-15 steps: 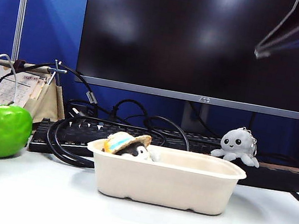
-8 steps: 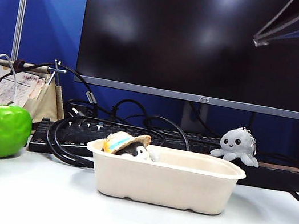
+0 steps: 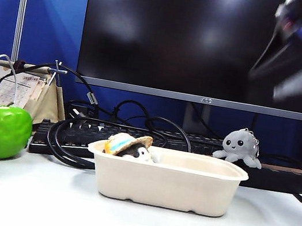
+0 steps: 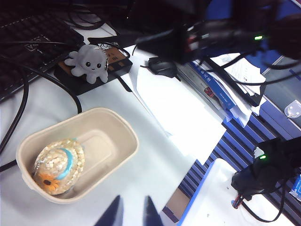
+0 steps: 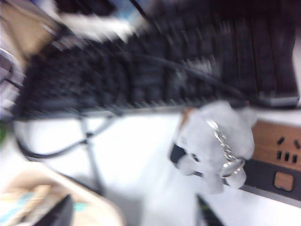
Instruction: Identity fluffy octopus among items on the table, put them into the paper lunch box.
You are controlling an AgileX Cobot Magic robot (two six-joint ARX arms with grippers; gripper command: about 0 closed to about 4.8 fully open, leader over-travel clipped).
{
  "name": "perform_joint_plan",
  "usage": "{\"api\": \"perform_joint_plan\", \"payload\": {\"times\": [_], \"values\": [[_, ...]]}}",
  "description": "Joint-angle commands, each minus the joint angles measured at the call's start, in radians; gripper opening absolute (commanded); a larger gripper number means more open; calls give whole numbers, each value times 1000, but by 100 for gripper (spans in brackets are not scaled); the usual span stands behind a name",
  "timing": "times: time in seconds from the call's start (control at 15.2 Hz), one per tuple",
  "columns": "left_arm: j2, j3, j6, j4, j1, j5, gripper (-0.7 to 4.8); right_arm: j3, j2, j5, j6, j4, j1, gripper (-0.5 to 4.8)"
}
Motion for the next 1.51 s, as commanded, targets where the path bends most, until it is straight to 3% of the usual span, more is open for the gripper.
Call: {"api": "perform_joint_plan", "payload": {"times": [0.07,0.13,0.33,0.39,0.72,1.51], "values": [[-1,3,-1,8,0,0,68,6,120,3,0,113,1,438],[-1,3,-8,8,0,1,68,6,153,3,0,146,1,479],[-1,3,-26,8,0,1,68,6,200,43,-2,236,1,479],[-1,3,-26,8,0,1,68,7,220,108,-2,281,0,479],[-1,3,-26,8,0,1,68,7,283,152,-2,379,0,479],[-2,3,-26,10,0,1,68,6,410,140,-1,377,1,479]]}}
